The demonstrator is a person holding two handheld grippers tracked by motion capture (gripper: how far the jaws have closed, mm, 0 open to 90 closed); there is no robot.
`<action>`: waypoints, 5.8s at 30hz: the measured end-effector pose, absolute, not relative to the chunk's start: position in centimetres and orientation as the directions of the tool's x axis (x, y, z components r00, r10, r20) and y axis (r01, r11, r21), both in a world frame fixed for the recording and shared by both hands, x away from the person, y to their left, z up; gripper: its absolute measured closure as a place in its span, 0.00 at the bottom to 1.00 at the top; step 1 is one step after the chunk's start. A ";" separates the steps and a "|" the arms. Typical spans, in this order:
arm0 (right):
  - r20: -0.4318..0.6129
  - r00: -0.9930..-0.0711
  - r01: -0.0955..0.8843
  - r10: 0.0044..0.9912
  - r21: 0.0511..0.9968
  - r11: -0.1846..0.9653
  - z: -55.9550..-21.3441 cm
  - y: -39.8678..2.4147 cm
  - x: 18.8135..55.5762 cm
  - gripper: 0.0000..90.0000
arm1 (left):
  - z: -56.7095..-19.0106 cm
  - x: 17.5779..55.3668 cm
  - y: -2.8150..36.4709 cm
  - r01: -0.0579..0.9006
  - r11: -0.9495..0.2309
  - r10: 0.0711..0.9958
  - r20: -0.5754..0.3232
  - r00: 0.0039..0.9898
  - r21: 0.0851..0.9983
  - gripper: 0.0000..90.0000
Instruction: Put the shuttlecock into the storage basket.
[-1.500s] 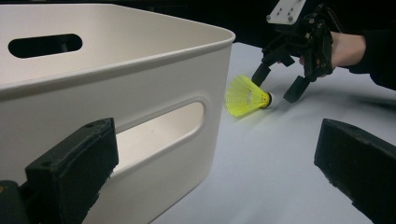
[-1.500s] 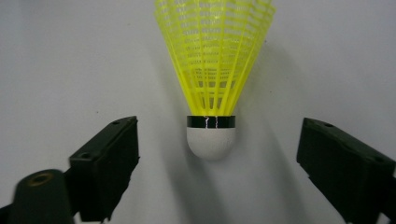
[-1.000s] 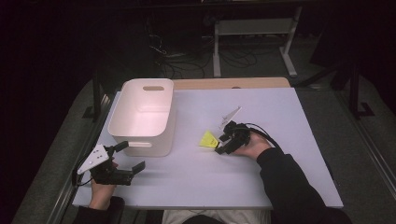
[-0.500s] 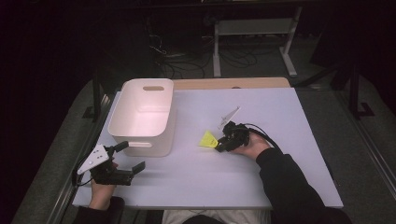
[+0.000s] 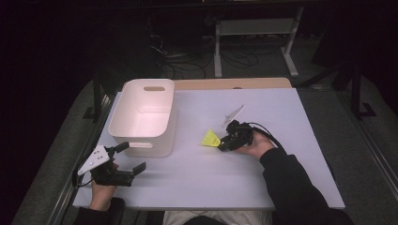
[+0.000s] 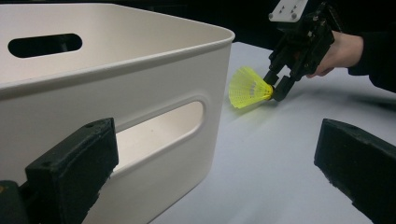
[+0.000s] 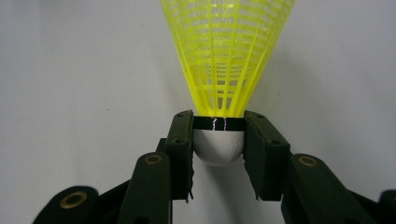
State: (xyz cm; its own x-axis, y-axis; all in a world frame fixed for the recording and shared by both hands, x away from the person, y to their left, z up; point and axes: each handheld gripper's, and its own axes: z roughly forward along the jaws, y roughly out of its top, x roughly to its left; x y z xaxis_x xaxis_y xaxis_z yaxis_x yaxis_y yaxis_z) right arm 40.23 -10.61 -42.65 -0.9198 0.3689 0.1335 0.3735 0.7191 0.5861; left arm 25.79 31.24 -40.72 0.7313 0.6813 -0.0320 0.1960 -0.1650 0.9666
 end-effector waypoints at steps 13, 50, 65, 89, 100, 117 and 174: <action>0.129 -0.915 0.379 0.383 0.605 0.701 -41.1 -11.7 40.0 0.70 | -40.7 25.8 31.2 0.197 -0.165 0.682 -0.033 0.731 0.966 0.00; 0.092 -0.923 0.342 0.374 0.642 0.687 -36.1 -12.3 39.2 0.70 | -40.7 25.8 31.2 0.197 -0.165 0.682 -0.032 0.731 0.966 0.00; 0.076 -0.927 0.325 0.368 0.653 0.684 -34.7 -12.0 39.1 0.70 | -40.7 25.8 31.2 0.197 -0.164 0.682 -0.033 0.730 0.967 0.00; 0.044 -0.938 0.283 0.345 0.673 0.684 -32.7 -10.7 39.2 0.70 | -40.7 25.8 31.2 0.197 -0.164 0.682 -0.034 0.731 0.967 0.00; 0.024 -0.946 0.253 0.322 0.674 0.694 -31.9 -9.9 39.3 0.70 | -40.7 25.8 31.2 0.197 -0.163 0.681 -0.034 0.731 0.967 0.00; 0.016 -0.950 0.238 0.311 0.681 0.693 -30.6 -8.9 39.4 0.70 | -40.7 25.8 31.2 0.197 -0.163 0.681 -0.034 0.731 0.967 0.00; -0.020 -0.969 0.167 0.246 0.680 0.714 -26.7 -3.7 40.9 0.70 | -40.7 25.8 31.2 0.194 -0.164 0.679 -0.032 0.733 0.967 0.00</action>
